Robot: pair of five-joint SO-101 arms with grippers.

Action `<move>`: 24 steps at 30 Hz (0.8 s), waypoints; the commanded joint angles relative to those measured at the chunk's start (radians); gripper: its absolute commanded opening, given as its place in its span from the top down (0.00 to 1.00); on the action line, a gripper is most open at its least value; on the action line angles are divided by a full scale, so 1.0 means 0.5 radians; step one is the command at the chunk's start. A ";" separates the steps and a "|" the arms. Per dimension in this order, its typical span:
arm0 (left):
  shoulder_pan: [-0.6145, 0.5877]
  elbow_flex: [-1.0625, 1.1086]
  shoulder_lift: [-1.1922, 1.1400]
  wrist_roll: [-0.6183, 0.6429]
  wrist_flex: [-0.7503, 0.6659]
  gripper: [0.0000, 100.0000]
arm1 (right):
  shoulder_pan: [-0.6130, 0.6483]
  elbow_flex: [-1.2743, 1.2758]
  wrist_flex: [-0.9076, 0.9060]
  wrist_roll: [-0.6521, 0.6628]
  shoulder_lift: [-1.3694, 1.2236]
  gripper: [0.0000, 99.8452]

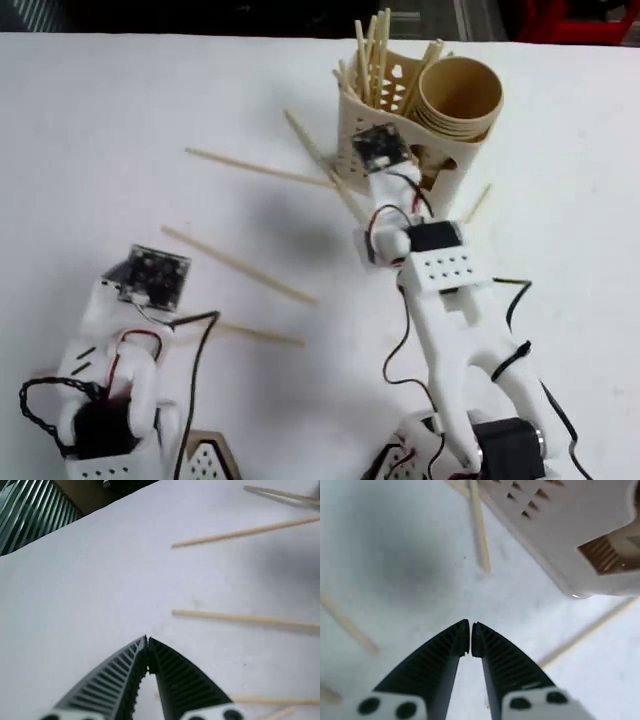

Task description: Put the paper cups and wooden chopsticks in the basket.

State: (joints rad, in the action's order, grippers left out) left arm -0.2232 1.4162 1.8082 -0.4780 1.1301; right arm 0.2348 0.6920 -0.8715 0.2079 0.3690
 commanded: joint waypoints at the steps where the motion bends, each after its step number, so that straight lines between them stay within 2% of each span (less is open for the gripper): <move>1: 0.069 -0.199 0.008 -0.215 0.157 0.94 | -0.060 -0.015 0.069 -0.077 0.044 0.98; 6: 0.069 -0.307 -0.127 -0.423 0.285 0.88 | -0.109 -0.012 0.115 -0.147 0.026 0.98; 10: 0.072 -0.494 -0.529 -0.626 0.350 0.83 | -0.173 -0.018 0.118 -0.150 0.038 0.98; 14: 0.072 -0.736 -0.962 -0.970 0.476 0.78 | -0.207 -0.018 0.143 -0.150 0.029 0.98; 18: 0.106 -0.881 -1.330 -1.234 0.476 0.76 | -0.207 -0.018 0.143 -0.147 0.035 0.98; 24: 0.293 -0.982 -1.815 -1.326 0.473 0.72 | -0.207 -0.018 0.143 -0.147 0.038 0.98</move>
State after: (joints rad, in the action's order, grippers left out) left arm -0.1496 0.9943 1.0426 -1.1193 1.3648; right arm 0.1412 0.6935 -0.8132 0.1404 0.3705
